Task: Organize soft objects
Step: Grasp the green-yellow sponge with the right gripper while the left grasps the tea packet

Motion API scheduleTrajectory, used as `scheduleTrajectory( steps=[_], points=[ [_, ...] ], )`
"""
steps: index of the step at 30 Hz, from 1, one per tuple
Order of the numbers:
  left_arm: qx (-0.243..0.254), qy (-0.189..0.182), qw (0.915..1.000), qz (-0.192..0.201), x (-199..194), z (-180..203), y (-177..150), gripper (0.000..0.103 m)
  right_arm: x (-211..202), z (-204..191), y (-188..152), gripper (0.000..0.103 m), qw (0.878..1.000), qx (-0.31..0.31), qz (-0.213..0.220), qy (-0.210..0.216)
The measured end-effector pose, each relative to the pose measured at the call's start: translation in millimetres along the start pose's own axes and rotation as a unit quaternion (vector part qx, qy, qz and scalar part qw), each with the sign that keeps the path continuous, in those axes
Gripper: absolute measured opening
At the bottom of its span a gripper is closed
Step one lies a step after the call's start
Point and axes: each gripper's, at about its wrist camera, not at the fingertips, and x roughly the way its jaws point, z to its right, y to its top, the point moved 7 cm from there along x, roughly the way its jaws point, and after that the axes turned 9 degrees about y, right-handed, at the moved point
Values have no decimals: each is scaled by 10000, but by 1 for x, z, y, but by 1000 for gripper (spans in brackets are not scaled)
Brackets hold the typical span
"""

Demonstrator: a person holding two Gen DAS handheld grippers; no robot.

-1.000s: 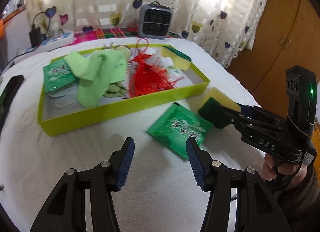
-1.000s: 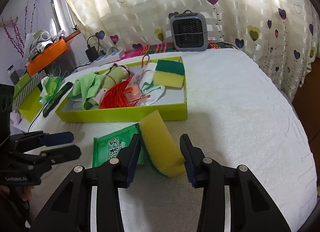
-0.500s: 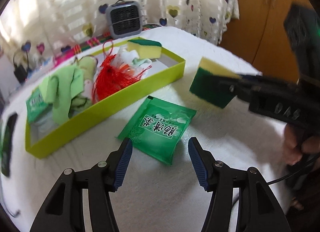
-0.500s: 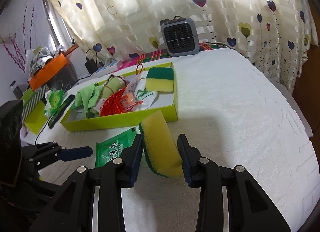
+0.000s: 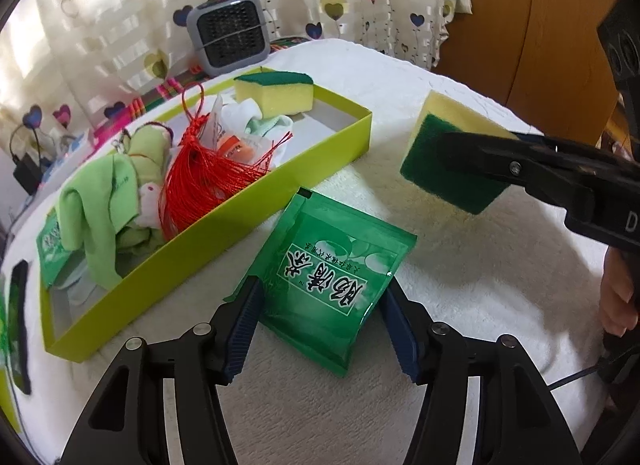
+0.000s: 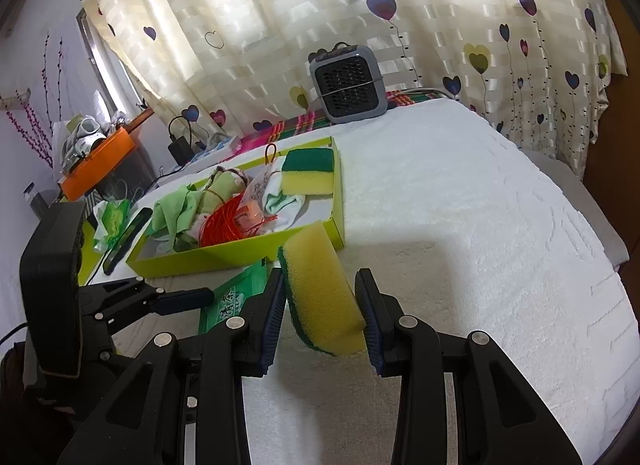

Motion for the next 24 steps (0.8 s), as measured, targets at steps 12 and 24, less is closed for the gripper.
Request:
scheduleTrajectory(
  steps=[12, 24],
  points=[
    [-180, -60, 9998, 79, 0, 0, 2, 45, 3, 4, -2, 37, 9999, 94, -37, 22],
    [-370, -105, 9990, 242, -5, -5, 2, 19, 3, 4, -2, 37, 9999, 103, -38, 26]
  ],
)
